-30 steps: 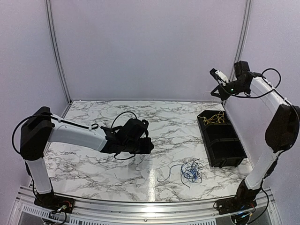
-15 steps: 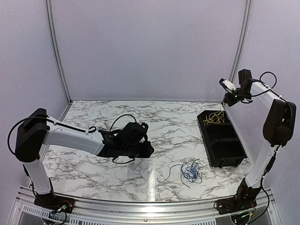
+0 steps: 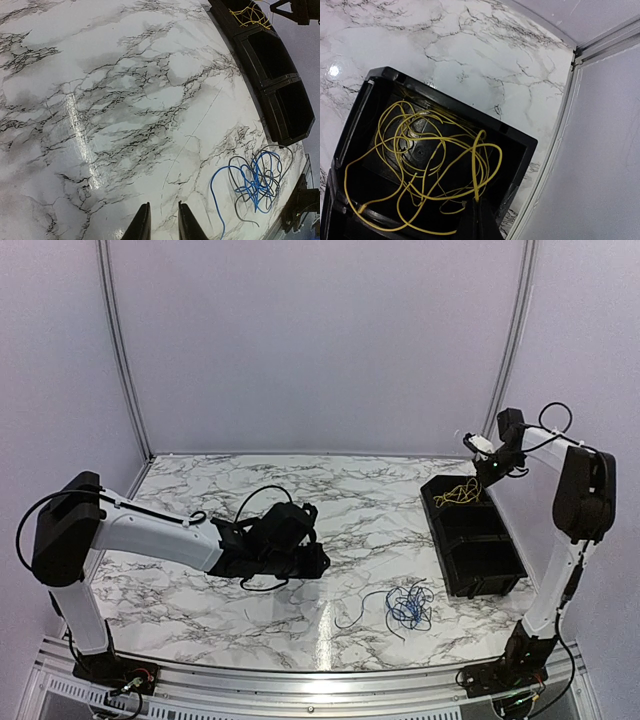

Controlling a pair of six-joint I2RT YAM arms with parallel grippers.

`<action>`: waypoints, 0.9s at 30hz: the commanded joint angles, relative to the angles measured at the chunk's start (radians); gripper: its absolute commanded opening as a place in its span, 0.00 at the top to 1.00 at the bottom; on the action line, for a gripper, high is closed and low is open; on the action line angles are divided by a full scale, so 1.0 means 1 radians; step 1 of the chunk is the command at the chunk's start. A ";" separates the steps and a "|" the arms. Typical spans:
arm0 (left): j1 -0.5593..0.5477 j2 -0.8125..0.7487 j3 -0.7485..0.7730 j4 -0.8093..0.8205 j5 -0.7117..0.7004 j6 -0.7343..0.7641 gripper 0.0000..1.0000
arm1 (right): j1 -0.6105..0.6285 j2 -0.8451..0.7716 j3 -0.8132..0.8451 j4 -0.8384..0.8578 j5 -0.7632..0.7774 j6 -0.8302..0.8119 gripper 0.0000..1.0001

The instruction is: Untangle the cables

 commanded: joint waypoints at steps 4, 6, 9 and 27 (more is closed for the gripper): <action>-0.018 -0.002 -0.014 -0.010 -0.020 -0.028 0.78 | -0.002 0.094 0.020 0.012 0.040 0.011 1.00; -0.023 -0.004 -0.021 -0.012 -0.026 -0.034 0.78 | 0.001 0.112 0.026 0.015 0.041 0.012 1.00; -0.029 -0.004 -0.022 -0.013 -0.028 -0.042 0.77 | 0.006 0.139 0.038 0.018 0.041 0.014 1.00; -0.034 -0.063 0.229 -0.240 -0.101 0.258 0.40 | -0.008 -0.148 0.007 -0.070 0.044 0.004 0.64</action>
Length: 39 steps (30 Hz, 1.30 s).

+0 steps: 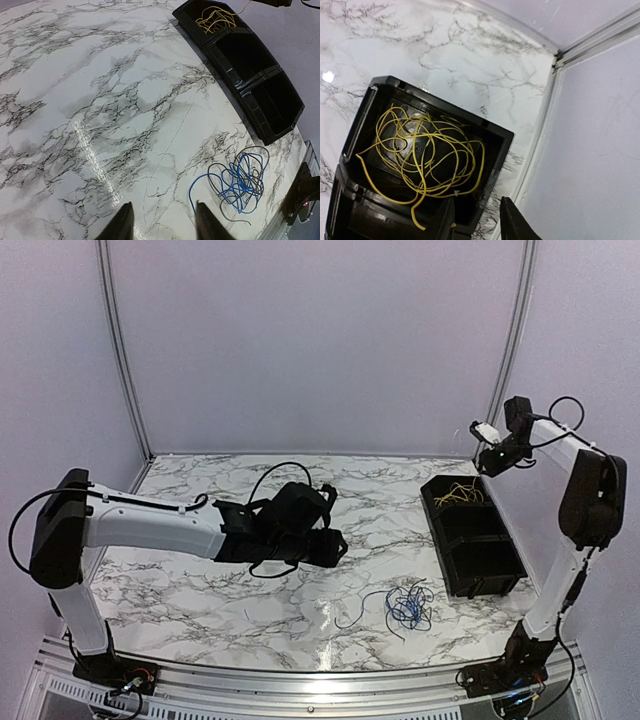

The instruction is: Untangle the cables

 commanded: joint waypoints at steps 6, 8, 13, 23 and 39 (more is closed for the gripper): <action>-0.002 -0.113 0.181 -0.248 -0.141 0.184 0.01 | -0.007 -0.245 -0.120 0.003 0.051 -0.035 0.54; -0.002 -0.135 0.193 -0.273 -0.161 0.226 0.01 | -0.007 -0.270 -0.156 0.034 0.062 -0.062 0.52; -0.002 -0.157 0.179 -0.280 -0.140 0.279 0.01 | -0.002 -0.194 -0.168 0.047 0.166 -0.126 0.54; -0.020 -0.132 0.141 -0.244 -0.154 0.185 0.01 | 0.051 0.005 -0.076 0.099 0.438 -0.144 0.52; -0.013 -0.139 0.102 -0.340 -0.293 0.047 0.01 | 0.031 0.108 0.209 -0.113 0.210 -0.216 0.49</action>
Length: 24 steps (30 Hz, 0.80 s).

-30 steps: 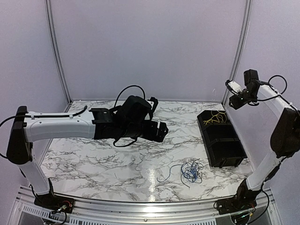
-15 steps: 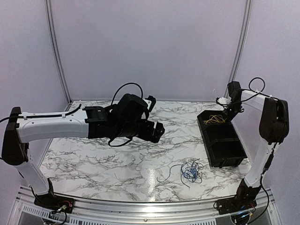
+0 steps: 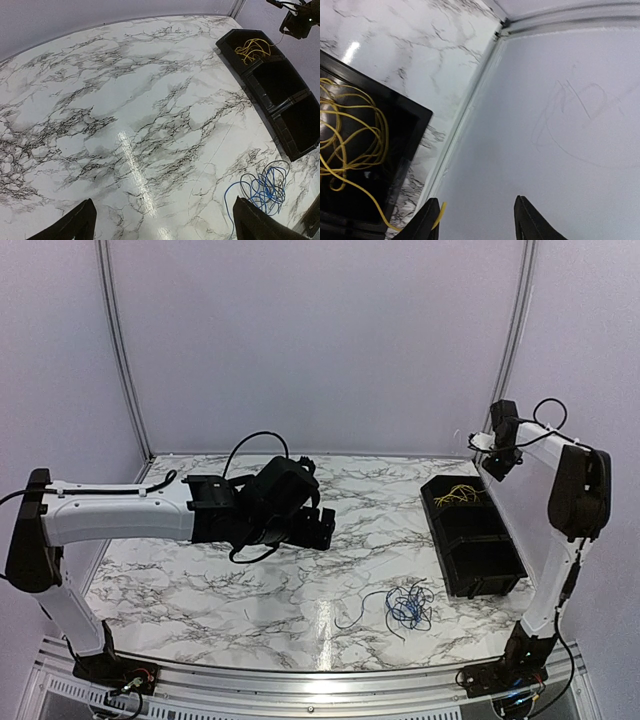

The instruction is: Untangle the cables

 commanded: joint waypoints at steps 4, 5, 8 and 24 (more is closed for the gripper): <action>0.004 -0.003 -0.017 0.044 0.047 0.051 0.03 | 0.023 0.027 0.191 -0.265 -0.351 0.067 0.50; 0.004 0.000 -0.020 0.065 0.068 0.062 0.04 | 0.021 0.019 0.198 -0.289 -0.432 0.072 0.49; 0.003 0.011 -0.016 0.123 0.132 0.090 0.07 | 0.052 0.011 0.159 -0.300 -0.394 0.053 0.49; 0.003 0.081 0.039 0.159 0.233 0.097 0.11 | 0.070 -0.196 -0.191 -0.160 0.026 -0.004 0.50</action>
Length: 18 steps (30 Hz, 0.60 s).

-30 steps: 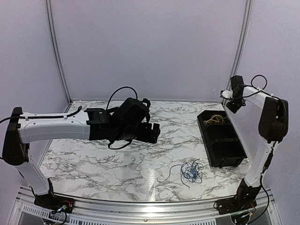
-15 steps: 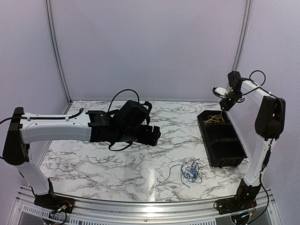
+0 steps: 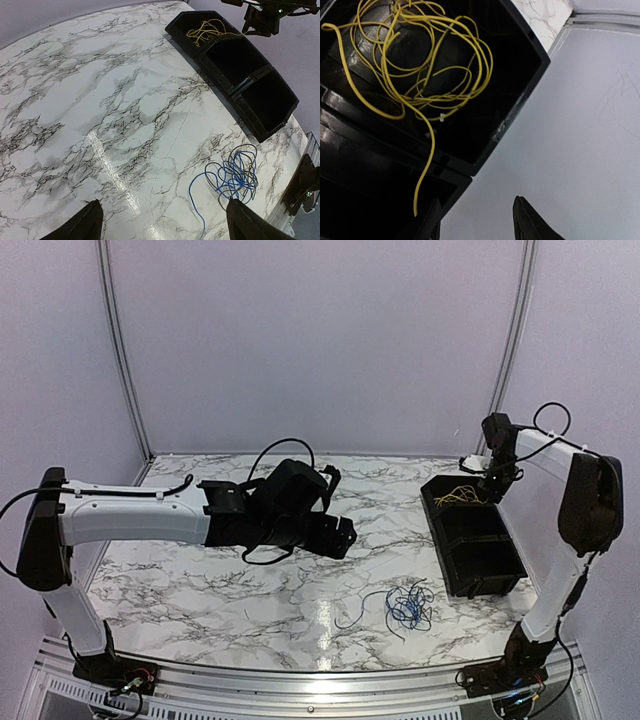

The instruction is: Untangle the cables

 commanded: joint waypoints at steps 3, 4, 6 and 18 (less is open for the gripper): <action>0.003 0.024 0.029 0.041 0.033 0.020 0.12 | -0.007 -0.111 -0.094 0.075 0.153 -0.035 0.50; 0.003 0.026 0.029 0.043 0.035 0.022 0.12 | -0.012 -0.118 -0.106 0.087 0.166 -0.037 0.49; 0.003 0.032 0.029 0.048 0.041 0.021 0.12 | -0.029 -0.115 -0.112 0.097 0.177 -0.018 0.49; 0.000 0.099 0.094 0.123 0.064 0.012 0.16 | -0.117 -0.008 0.063 0.119 -0.030 0.171 0.49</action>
